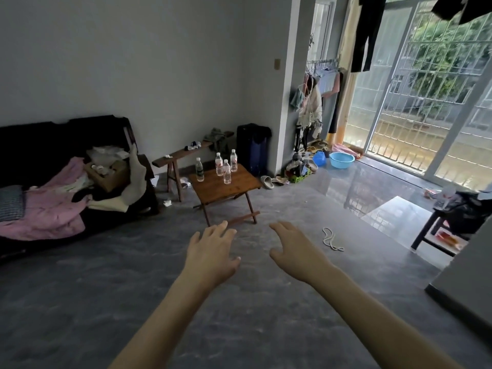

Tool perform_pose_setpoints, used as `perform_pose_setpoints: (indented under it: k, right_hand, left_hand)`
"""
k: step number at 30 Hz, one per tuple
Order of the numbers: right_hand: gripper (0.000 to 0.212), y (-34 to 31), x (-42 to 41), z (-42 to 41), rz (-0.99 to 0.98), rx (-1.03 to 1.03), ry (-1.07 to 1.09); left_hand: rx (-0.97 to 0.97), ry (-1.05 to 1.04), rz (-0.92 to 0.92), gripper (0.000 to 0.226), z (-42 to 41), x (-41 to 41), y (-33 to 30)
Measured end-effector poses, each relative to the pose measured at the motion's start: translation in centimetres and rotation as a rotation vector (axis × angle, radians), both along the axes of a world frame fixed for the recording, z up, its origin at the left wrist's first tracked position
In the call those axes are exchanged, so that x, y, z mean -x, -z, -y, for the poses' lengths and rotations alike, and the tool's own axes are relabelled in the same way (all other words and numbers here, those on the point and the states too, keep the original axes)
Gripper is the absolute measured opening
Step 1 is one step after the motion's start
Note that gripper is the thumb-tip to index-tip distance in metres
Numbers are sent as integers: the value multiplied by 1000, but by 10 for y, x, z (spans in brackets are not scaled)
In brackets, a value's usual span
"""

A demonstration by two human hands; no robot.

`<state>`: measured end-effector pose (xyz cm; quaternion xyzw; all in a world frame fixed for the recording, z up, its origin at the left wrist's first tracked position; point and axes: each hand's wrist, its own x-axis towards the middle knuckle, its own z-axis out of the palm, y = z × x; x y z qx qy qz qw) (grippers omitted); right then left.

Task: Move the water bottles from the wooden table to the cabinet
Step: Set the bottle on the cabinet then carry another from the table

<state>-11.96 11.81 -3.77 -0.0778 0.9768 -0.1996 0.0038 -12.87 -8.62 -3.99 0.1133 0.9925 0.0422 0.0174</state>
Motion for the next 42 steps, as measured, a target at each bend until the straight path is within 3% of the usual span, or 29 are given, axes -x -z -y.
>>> perform_pose_setpoints:
  k: [9, 18, 29, 34, 42]
  right_hand:
    - [65, 7, 145, -58, -52, -139, -65]
    - [56, 13, 265, -63, 4, 4, -114]
    - [58, -8, 461, -32, 17, -66, -181]
    - [42, -22, 547, -17, -13, -65, -172]
    - [48, 5, 641, -10, 85, -31, -156]
  left_hand:
    - [0, -28, 2, 81, -67, 133, 3]
    - [26, -102, 61, 81, -73, 239, 4]
    - [-61, -180, 31, 81, -28, 436, 7]
    - [-73, -163, -10, 80, -16, 524, -2]
    - [-91, -134, 46, 74, -7, 617, 15]
